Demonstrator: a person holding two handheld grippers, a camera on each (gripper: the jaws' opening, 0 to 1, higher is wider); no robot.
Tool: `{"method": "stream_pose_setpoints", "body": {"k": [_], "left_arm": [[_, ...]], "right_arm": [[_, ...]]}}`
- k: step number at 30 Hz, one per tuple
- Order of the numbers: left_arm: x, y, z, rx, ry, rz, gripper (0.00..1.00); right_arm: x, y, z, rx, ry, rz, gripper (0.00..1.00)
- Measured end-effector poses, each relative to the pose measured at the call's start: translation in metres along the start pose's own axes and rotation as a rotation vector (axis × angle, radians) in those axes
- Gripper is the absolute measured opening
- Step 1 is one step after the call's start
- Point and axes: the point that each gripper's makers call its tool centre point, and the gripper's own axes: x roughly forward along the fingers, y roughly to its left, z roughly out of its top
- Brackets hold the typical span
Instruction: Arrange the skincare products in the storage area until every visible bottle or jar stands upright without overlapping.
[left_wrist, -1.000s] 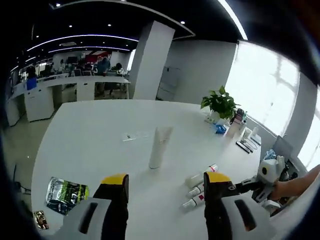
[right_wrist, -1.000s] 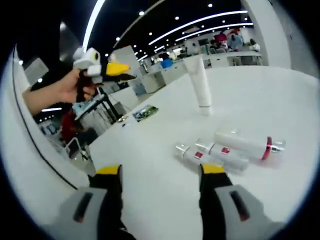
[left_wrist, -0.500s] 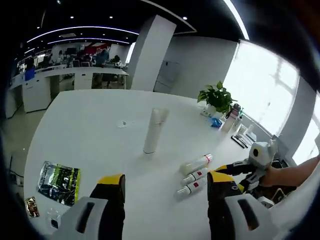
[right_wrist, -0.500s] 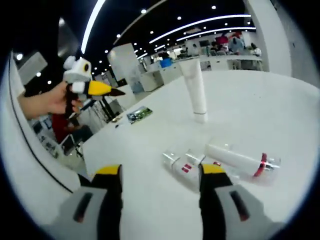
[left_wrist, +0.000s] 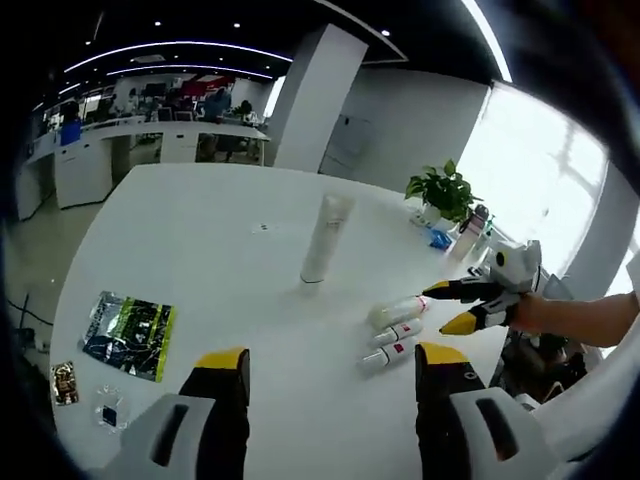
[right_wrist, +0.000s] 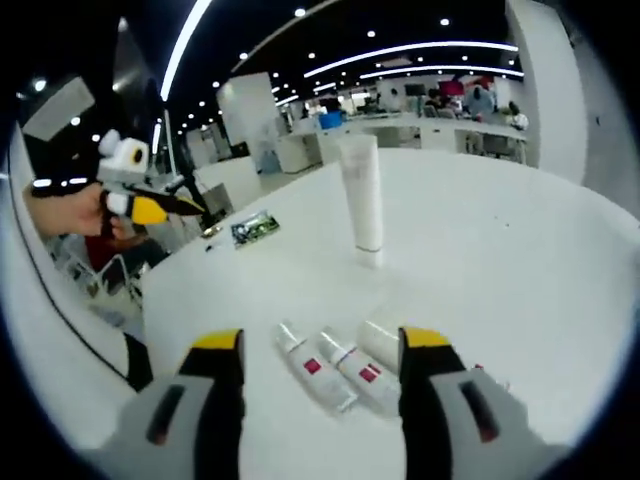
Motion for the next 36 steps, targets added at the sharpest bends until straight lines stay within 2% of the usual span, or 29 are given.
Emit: {"method": "stream_pose_setpoints", "body": {"k": [5, 8, 13, 17, 27, 36], "left_arm": [[0.0, 0.002, -0.006, -0.012, 0.013, 0.003, 0.69], [-0.002, 0.0, -0.003, 0.015, -0.009, 0.016, 0.67], [-0.003, 0.001, -0.003, 0.011, -0.012, 0.019, 0.67], [-0.006, 0.006, -0.004, 0.017, -0.022, 0.039, 0.66], [-0.007, 0.004, -0.006, 0.025, -0.013, 0.033, 0.65], [-0.008, 0.005, -0.01, 0.023, -0.009, 0.034, 0.65]], "right_arm": [[-0.003, -0.012, -0.004, -0.013, 0.027, -0.019, 0.6], [-0.007, -0.021, -0.006, -0.022, 0.032, -0.037, 0.6], [-0.011, -0.037, -0.015, -0.036, 0.069, -0.058, 0.59], [-0.016, -0.047, -0.016, -0.043, 0.081, -0.073, 0.59], [-0.021, -0.076, -0.022, -0.036, 0.125, -0.106, 0.58], [-0.018, -0.088, -0.03, -0.03, 0.177, -0.119, 0.52]]}}
